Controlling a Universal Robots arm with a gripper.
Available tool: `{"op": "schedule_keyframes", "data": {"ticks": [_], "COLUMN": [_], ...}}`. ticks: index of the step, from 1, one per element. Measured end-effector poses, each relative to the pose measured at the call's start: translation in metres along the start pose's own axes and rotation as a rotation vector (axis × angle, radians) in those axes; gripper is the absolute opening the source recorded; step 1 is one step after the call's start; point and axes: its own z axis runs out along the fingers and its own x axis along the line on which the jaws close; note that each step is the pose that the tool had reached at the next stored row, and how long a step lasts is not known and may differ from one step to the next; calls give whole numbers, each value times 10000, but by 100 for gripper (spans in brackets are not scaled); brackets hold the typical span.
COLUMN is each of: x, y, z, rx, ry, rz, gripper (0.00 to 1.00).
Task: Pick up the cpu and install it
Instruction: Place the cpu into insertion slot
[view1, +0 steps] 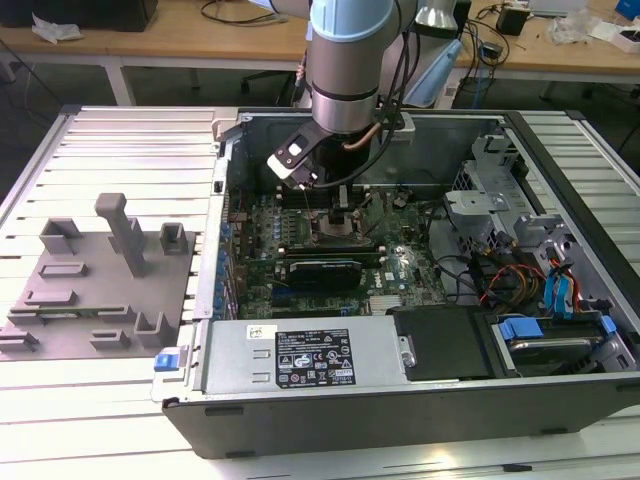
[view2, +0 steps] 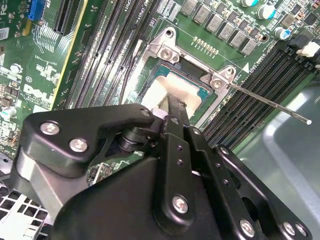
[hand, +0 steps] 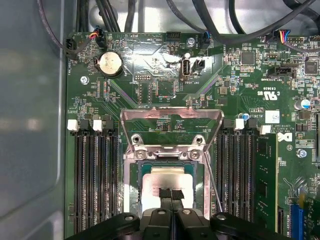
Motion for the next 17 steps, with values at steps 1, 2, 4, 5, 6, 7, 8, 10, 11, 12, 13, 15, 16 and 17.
{"op": "schedule_keyframes", "data": {"ticks": [1, 2, 4, 5, 6, 7, 8, 10, 11, 12, 13, 15, 16, 17], "x": [0, 0, 0, 0, 0, 1, 1, 0, 0, 1, 0, 1, 0, 0], "y": [0, 0, 0, -1, -1, -1, -1, -3, -4, -5, -5, -6, -7, -7], "z": [0, 0, 3, 22, 23, 28, 32, 41, 46, 53, 64, 85, 91, 94], "rx": [-1, 0, -10, -133, -135, -137, -137, -135, -136, -137, -136, -137, -135, -134], "ry": [0, 0, 0, -4, -1, 2, 1, -2, 0, 1, -1, 0, -5, -6], "rz": [0, 0, 0, 1, 1, 0, 1, 1, 1, 1, 0, 1, 1, 1], "gripper": [11, 11, 11, 11, 11, 11, 11, 11, 11, 11, 11, 11, 11, 11]}}
